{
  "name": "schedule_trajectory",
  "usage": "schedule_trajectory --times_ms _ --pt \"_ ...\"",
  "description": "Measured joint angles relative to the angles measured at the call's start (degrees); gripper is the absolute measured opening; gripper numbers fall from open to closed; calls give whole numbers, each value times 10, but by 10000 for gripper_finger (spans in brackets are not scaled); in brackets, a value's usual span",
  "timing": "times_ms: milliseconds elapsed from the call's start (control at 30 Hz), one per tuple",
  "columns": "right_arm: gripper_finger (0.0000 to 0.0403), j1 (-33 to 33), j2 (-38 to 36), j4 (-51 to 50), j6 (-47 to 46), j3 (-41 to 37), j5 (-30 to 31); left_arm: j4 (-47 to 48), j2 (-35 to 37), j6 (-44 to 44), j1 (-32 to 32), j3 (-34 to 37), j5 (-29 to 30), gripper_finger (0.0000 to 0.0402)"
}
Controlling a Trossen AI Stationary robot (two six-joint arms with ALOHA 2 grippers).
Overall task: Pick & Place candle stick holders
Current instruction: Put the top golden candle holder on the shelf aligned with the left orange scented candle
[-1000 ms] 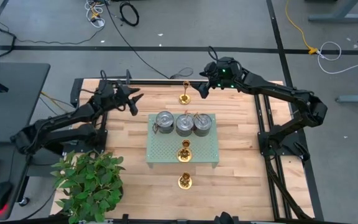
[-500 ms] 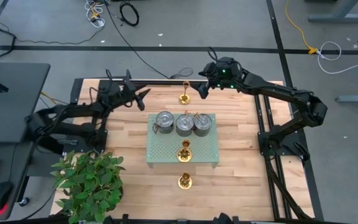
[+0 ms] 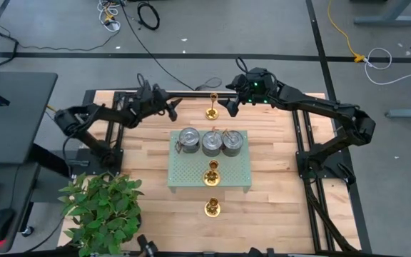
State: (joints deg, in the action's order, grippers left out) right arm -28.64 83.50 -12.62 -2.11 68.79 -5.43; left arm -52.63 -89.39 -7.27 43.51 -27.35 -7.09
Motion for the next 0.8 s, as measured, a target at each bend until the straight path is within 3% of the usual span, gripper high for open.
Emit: schedule_trajectory --times_ms 233,500,800 --pt "400 0 0 0 0 0 0 1 -84 3 -1 -60 -22 142" --pt "400 0 0 -3 11 0 0 -2 -150 0 -14 -103 -131 142" --pt "400 0 0 -2 26 0 0 -3 -209 -9 -26 -152 -180 142"
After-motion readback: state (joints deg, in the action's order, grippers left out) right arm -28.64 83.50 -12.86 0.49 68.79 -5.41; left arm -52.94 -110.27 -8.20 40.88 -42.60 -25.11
